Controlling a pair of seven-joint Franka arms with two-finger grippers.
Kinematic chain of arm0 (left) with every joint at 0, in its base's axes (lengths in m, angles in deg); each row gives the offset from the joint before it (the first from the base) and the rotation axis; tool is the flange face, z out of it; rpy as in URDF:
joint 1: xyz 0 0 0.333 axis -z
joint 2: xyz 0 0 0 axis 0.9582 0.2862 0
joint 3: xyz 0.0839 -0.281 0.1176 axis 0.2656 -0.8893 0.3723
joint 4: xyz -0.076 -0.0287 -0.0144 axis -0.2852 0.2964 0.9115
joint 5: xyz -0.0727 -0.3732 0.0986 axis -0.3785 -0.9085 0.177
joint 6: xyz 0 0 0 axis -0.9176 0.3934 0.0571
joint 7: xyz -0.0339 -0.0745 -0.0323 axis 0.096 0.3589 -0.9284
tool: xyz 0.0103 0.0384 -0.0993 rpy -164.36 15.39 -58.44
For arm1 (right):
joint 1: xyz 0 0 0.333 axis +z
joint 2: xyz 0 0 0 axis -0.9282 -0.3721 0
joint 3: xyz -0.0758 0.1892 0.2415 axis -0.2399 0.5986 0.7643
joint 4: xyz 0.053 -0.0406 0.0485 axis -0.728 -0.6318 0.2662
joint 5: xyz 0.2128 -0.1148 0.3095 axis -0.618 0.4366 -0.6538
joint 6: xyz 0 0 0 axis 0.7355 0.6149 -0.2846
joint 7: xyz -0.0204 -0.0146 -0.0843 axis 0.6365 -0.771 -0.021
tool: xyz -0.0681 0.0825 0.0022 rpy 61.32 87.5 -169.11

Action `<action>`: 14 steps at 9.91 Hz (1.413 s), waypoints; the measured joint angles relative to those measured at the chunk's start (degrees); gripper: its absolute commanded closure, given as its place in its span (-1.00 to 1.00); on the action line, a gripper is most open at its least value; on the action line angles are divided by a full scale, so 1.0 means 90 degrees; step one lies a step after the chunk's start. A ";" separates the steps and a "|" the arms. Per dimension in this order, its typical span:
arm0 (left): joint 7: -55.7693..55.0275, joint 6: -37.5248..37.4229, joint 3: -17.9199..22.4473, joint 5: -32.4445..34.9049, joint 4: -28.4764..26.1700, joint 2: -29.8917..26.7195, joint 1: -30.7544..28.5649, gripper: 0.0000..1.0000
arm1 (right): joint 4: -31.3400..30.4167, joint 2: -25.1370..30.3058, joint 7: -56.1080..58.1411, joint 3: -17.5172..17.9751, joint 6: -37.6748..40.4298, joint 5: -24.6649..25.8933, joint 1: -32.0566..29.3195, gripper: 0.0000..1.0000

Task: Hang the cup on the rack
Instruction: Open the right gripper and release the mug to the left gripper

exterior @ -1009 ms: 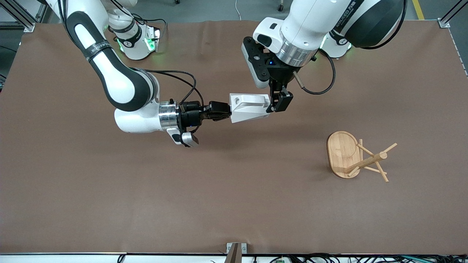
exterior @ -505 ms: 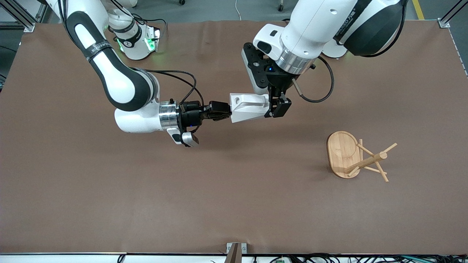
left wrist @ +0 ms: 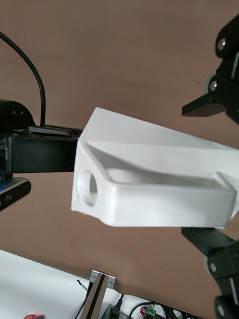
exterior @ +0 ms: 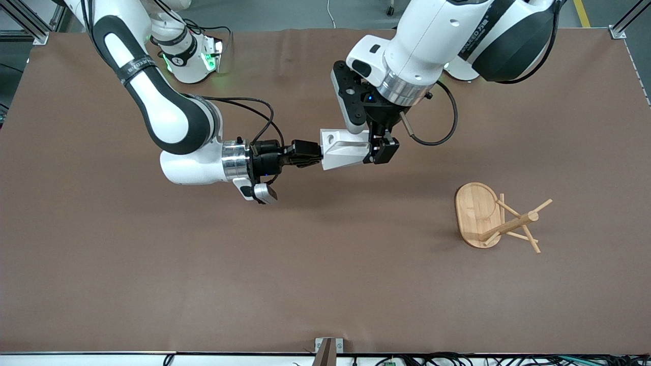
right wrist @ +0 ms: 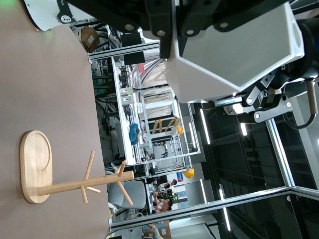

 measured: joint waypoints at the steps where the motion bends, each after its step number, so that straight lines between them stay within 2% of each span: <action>1: 0.0000 -0.0004 0.0111 0.0033 0.0011 0.0034 0.0114 -0.73 | -0.0001 0.0000 0.0001 0.0001 0.0000 0.0000 0.0000 0.96; 5: -0.0001 -0.0027 0.0953 0.0108 0.0133 0.0081 0.0898 -0.50 | -0.0032 -0.0023 0.0042 -0.0006 -0.0007 0.0007 0.0000 0.96; 7: 0.0031 -0.0056 0.1012 0.0122 0.0140 0.0092 0.0954 -0.34 | -0.0041 -0.0037 0.0086 -0.0012 -0.0003 0.0014 0.0000 0.95; 8: 0.0035 -0.0060 0.1013 0.0122 0.0141 0.0093 0.0955 -0.20 | -0.0041 -0.0037 0.0089 -0.0012 -0.0003 0.0014 0.0000 0.82; 9: 0.0035 -0.0063 0.1014 0.0122 0.0143 0.0093 0.0956 -0.08 | -0.0038 -0.0037 0.0089 -0.0012 -0.0004 0.0006 0.0000 -0.98; 14: -0.0003 -0.0109 0.1027 0.0122 0.0151 0.0097 0.0967 -0.06 | 0.0178 0.0022 0.0059 -0.0032 -0.0049 -0.0038 -0.0055 -1.00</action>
